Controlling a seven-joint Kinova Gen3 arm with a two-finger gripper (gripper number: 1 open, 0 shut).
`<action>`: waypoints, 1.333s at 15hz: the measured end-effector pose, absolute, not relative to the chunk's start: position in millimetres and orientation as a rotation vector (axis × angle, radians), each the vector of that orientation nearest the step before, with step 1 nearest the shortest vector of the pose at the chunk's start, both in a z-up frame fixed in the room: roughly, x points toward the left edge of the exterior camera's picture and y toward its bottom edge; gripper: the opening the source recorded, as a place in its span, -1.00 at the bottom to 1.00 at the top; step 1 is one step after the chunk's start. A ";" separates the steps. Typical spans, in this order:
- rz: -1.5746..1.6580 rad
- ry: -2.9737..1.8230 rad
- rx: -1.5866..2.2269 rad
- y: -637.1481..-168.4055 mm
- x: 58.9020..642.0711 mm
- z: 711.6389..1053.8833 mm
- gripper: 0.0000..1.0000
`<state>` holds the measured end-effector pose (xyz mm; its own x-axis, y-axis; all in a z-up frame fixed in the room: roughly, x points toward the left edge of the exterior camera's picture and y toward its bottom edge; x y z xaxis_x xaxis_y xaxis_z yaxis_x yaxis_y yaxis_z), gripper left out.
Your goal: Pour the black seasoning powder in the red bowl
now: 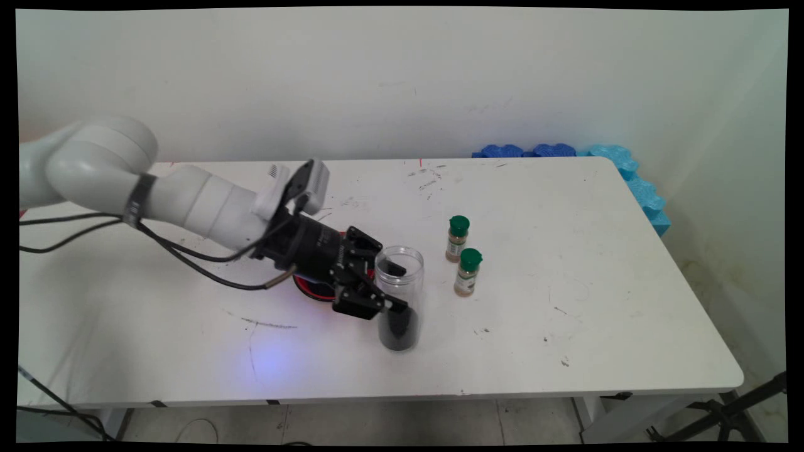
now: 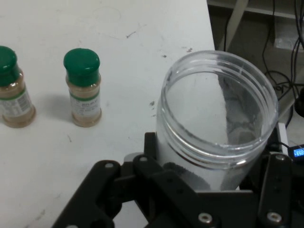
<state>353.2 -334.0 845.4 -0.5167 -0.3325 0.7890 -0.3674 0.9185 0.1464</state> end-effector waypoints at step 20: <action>-0.183 -2.119 0.795 -314.5 434.9 981.2 -1.00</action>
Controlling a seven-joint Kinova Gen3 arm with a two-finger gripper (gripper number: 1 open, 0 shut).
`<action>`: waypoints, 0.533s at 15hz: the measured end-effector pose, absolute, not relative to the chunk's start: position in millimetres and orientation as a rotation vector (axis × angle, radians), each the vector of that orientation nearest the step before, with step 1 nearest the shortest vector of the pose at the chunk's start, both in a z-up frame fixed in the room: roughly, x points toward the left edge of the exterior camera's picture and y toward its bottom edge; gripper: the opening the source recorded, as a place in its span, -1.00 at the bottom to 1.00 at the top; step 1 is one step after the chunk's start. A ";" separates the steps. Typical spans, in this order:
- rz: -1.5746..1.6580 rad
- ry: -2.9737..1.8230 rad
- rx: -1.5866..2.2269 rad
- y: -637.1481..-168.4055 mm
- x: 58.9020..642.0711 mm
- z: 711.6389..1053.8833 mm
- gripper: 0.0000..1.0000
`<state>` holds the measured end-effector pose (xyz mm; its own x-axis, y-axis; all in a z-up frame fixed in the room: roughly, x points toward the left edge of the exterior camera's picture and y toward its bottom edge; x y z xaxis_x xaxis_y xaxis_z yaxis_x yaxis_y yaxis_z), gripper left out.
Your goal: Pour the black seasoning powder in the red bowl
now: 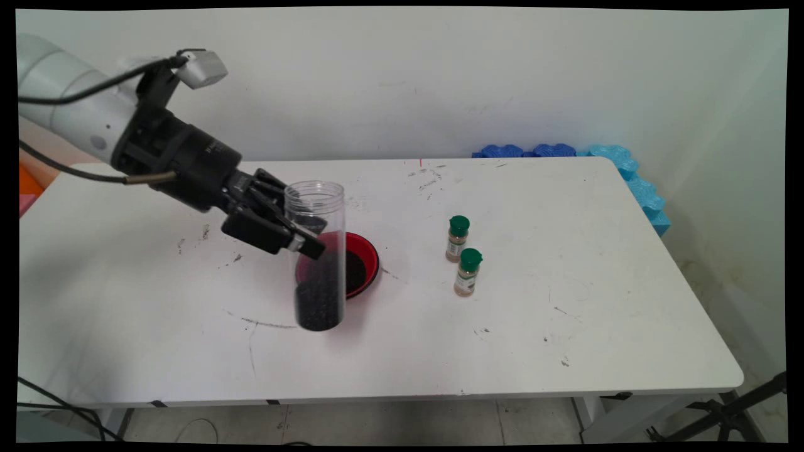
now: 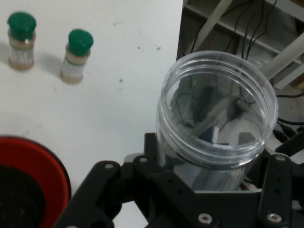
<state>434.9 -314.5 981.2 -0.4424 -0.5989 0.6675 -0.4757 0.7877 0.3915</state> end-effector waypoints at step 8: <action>-0.438 -1.990 1.189 -310.5 453.1 982.9 -1.00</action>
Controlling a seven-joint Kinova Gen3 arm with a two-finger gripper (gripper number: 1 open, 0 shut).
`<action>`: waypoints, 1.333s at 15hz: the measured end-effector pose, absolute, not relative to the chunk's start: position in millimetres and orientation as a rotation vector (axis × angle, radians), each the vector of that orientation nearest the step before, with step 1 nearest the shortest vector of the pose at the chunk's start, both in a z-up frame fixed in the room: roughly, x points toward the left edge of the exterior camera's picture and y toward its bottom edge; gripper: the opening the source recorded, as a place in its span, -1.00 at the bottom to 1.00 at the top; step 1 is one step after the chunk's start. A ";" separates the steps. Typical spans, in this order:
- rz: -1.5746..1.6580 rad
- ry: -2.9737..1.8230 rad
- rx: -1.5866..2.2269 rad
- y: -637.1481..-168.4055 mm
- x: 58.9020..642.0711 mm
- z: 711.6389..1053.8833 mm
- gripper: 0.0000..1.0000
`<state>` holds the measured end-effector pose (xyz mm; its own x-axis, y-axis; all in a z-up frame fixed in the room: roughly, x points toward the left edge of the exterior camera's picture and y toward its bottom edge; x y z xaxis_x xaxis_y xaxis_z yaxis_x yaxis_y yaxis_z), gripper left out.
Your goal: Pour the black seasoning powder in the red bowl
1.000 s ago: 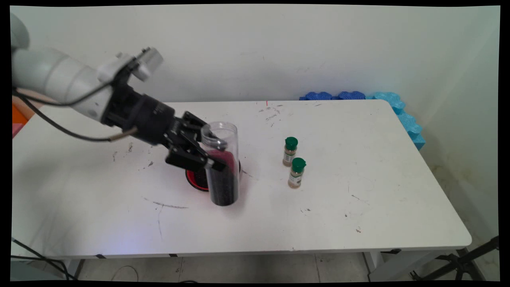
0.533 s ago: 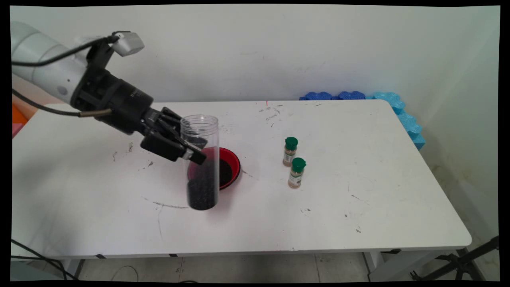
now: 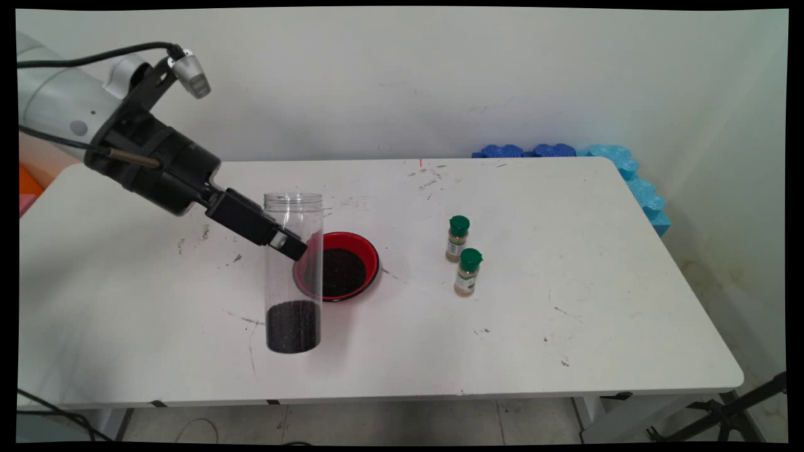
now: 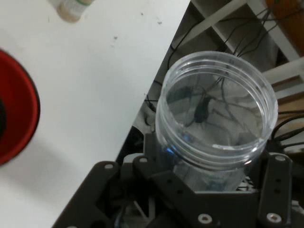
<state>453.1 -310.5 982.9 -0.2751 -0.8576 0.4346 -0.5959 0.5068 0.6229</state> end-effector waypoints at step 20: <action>-0.749 -1.429 1.874 -344.3 457.4 943.9 -1.00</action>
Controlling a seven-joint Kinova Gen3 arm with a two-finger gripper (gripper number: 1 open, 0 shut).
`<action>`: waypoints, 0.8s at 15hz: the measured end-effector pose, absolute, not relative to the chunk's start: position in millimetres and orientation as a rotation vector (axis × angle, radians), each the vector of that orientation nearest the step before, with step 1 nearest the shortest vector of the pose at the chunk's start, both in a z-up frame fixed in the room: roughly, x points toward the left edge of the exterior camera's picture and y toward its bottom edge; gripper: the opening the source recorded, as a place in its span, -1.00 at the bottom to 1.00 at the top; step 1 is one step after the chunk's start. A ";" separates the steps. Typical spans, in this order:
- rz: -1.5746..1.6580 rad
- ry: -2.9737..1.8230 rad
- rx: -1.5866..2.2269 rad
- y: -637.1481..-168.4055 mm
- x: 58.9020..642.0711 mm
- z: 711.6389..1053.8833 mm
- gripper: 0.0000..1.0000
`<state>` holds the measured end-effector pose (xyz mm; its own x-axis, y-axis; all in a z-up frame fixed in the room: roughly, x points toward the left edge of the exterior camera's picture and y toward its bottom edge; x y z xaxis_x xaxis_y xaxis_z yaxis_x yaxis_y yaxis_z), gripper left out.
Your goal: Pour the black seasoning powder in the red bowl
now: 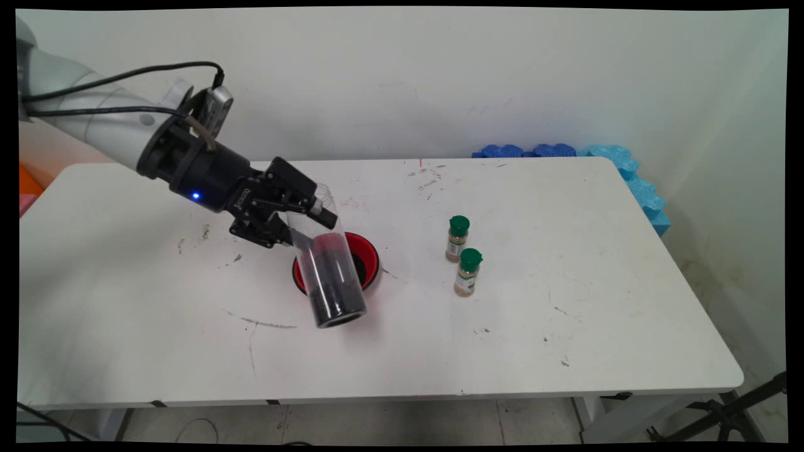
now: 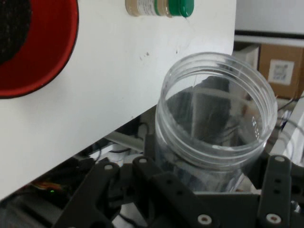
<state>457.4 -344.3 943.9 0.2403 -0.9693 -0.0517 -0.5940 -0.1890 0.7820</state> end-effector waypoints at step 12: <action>-0.935 -1.049 2.111 -355.5 461.3 922.2 -1.00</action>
<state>461.3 -355.5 922.2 0.4407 -0.8372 -0.3239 -0.4174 -0.5105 0.7518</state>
